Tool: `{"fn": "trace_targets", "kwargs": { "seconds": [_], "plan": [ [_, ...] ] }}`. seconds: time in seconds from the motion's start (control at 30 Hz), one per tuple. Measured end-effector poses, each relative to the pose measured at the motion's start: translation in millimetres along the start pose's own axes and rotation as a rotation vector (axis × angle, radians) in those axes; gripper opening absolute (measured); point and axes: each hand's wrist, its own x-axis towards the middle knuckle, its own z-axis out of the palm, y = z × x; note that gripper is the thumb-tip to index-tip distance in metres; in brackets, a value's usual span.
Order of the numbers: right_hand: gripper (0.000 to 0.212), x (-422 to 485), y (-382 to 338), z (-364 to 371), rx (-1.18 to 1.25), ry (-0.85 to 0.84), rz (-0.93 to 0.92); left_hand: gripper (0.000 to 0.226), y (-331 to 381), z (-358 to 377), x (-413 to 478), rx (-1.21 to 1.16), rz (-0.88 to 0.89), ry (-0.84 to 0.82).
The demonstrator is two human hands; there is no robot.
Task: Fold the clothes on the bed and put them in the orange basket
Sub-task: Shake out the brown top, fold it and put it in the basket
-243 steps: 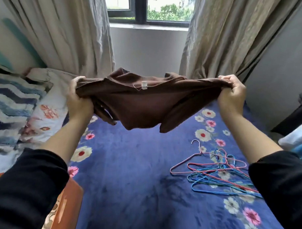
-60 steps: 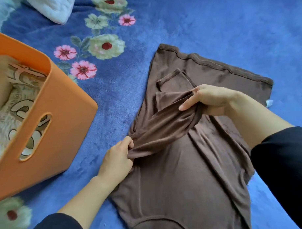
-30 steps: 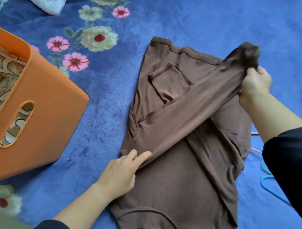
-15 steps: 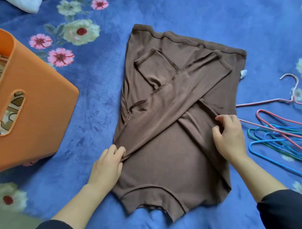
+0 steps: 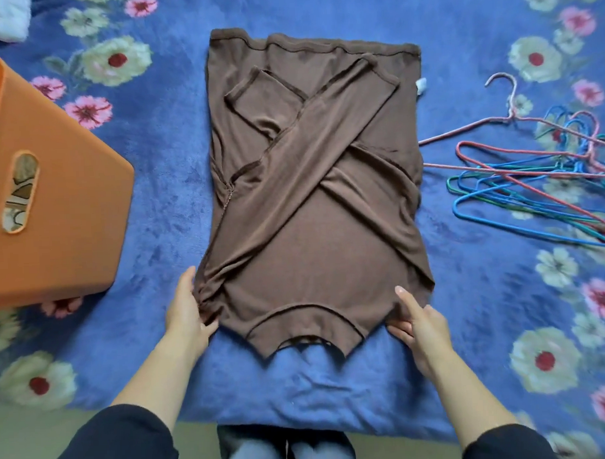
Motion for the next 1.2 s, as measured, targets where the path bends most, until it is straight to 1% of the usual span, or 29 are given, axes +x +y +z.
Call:
{"fn": "trace_targets", "kwargs": {
  "seconds": [0.07,0.1,0.13,0.23,0.3,0.37,0.47,0.57,0.63,0.73,0.83,0.97,1.03,1.1,1.13,1.17,1.2],
  "plan": [
    [0.018,-1.0,0.6,6.6,0.064,-0.049,0.032,0.033,-7.1,5.8,-0.9,0.160,0.005,-0.039],
    [0.019,0.3,0.7,6.2,0.098,-0.064,0.056,0.032,-10.4,8.6,-0.7,0.201,0.015,-0.047],
    [0.019,1.8,0.2,4.2,0.134,-0.069,0.072,0.031,-11.4,11.3,-1.1,0.211,0.026,-0.051],
    [0.019,-0.5,1.2,-7.5,0.219,-0.059,0.085,0.023,-13.8,6.6,-5.2,0.119,0.126,-0.004],
    [0.018,-5.3,4.7,-19.9,0.252,-0.049,0.139,0.023,-21.6,-5.9,-12.6,0.109,0.140,-0.018],
    [0.020,-16.3,13.0,-33.5,0.251,-0.048,0.204,0.028,-34.7,-25.5,-21.5,0.125,0.115,-0.025],
    [0.022,-35.0,26.8,-50.7,0.225,-0.054,0.299,0.031,-52.9,-51.3,-37.5,0.165,0.044,0.022],
    [0.025,-51.4,28.8,-59.4,0.190,-0.042,0.332,0.029,-60.4,-63.2,-53.6,0.162,-0.038,0.048],
    [0.024,-53.8,15.9,-55.1,0.173,-0.020,0.300,0.025,-49.0,-58.9,-58.6,0.118,-0.064,0.054],
    [0.019,-47.1,-20.7,-35.2,0.134,-0.001,0.174,0.003,-11.7,-37.9,-61.4,0.070,-0.044,0.008],
    [0.018,-33.8,-75.7,-8.9,0.147,0.027,0.003,0.016,39.1,-0.7,-63.2,0.015,0.000,-0.093],
    [0.017,-20.1,-155.6,27.3,0.118,0.005,-0.178,0.023,114.7,54.9,-73.1,-0.034,0.043,-0.213],
    [0.017,-12.7,-196.5,43.1,0.179,-0.017,-0.262,0.024,153.6,85.9,-74.7,-0.157,0.088,-0.296],
    [0.016,-6.1,-233.4,56.7,0.309,-0.090,-0.328,0.019,184.8,111.6,-75.9,-0.300,0.141,-0.411],
    [0.013,-5.6,-246.3,62.7,0.341,-0.145,-0.359,0.011,194.8,119.7,-75.7,-0.322,0.170,-0.460],
    [0.009,-2.3,-254.0,67.4,0.332,-0.181,-0.383,0.006,199.7,125.1,-72.5,-0.291,0.203,-0.479],
    [0.006,4.9,-257.5,72.5,0.286,-0.185,-0.402,0.008,199.7,132.3,-67.8,-0.215,0.233,-0.477]
  ]
}}
